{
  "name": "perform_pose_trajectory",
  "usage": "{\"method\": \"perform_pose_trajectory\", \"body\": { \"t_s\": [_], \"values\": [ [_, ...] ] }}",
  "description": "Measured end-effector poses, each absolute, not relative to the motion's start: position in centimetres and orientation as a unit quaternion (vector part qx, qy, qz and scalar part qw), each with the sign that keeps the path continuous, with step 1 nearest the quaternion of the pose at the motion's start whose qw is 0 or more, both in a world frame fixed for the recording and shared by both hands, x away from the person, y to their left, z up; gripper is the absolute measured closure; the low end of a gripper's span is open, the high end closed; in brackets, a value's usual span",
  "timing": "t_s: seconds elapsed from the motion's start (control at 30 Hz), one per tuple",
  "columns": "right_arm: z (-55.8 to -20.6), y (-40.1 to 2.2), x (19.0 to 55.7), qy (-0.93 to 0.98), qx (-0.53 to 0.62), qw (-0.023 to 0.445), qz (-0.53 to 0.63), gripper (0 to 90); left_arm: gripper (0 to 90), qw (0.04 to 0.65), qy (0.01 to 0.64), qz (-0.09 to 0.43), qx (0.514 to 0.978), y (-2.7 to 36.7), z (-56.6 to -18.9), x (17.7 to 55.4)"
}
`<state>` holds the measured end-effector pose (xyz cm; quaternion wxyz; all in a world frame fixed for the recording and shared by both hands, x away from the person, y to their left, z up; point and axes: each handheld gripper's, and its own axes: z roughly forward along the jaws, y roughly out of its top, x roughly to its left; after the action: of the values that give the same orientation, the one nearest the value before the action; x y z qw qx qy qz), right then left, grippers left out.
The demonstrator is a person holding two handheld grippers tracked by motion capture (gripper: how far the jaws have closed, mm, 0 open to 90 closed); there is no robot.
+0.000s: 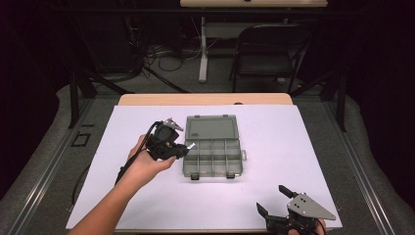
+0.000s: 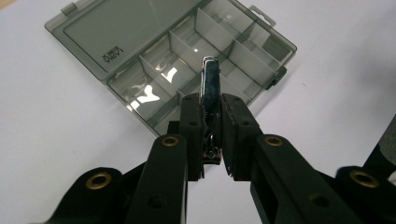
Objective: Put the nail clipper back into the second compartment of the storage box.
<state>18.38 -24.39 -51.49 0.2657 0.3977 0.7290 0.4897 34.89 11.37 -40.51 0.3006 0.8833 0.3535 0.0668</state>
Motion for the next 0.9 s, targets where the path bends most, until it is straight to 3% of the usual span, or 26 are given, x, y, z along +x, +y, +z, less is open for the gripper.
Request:
{"method": "perform_pose_trajectory", "body": {
  "t_s": [0.9],
  "values": [
    [-51.4,-24.4,18.3,0.731,0.397,0.264,0.488,10.9,79.5,0.293,0.351,0.076,0.886,8.2,-38.4,38.1]
  ]
}}
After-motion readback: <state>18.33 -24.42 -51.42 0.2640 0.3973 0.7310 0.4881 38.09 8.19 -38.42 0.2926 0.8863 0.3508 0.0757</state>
